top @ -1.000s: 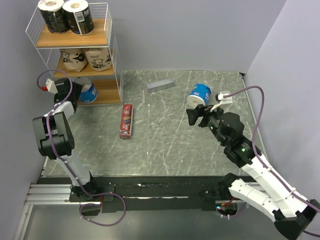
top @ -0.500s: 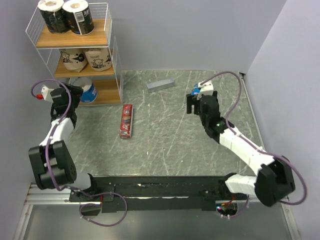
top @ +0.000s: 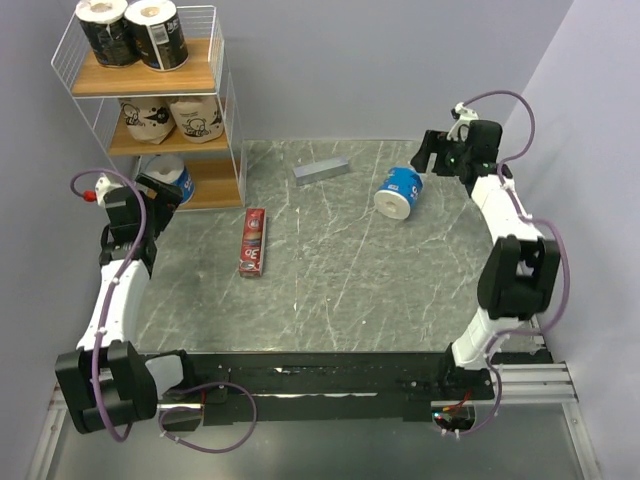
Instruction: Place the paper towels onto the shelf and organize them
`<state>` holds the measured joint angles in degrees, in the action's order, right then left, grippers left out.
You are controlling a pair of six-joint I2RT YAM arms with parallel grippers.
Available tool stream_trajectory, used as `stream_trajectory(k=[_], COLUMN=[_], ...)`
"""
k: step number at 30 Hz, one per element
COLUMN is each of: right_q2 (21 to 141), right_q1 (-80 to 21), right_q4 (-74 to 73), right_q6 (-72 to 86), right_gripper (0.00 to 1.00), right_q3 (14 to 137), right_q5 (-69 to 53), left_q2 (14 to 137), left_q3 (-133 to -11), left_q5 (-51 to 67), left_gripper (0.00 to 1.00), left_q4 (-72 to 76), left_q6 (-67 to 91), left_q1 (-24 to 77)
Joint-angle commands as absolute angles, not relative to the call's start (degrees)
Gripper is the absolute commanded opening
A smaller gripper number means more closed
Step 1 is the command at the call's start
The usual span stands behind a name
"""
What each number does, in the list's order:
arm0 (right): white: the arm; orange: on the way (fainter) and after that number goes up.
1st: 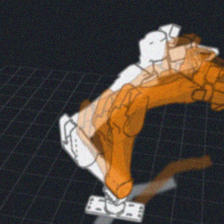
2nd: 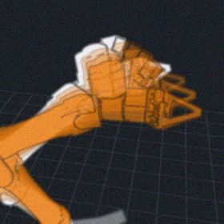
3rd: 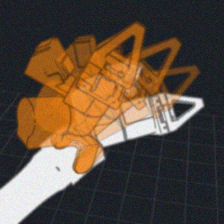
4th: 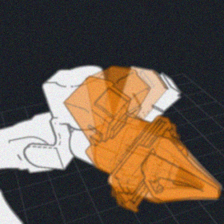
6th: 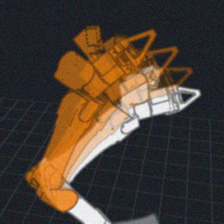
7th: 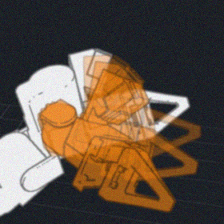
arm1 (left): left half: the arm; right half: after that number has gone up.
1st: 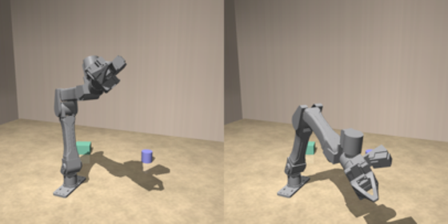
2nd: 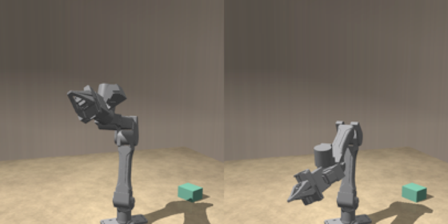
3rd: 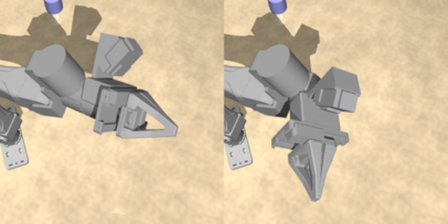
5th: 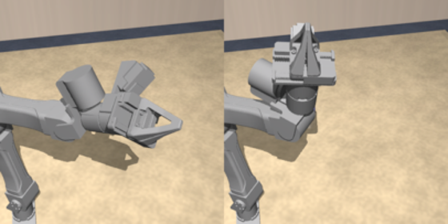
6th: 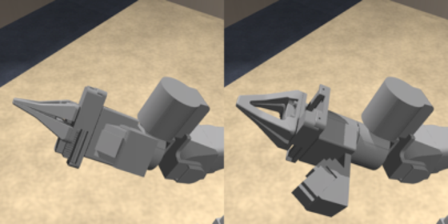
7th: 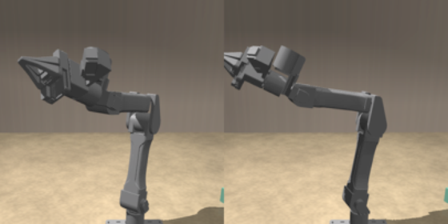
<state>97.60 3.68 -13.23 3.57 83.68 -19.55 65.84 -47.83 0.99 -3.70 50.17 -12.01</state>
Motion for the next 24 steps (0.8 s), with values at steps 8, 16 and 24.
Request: stream_trajectory(k=[8,16,24], right_q2=[119.34,125.77,125.17], right_q1=[9.23,9.32,6.33], right_q4=[-20.03,-22.6,-24.17], right_q6=[-2.28,-5.45,-7.38], right_gripper=[0.9,0.91,0.85], right_q3=[102.63,108.38,106.71], right_q5=[-44.2,-52.2,-53.53], left_q2=[59.15,58.18,57.57], left_q3=[-43.94,-44.21,-43.33], left_q5=[12.04,12.91,14.24], left_gripper=[0.96,0.96,0.97], left_q4=[-8.43,-7.82,-6.94], left_q6=[42.28,41.83,42.19], left_q1=[-9.32,-9.05,-8.09])
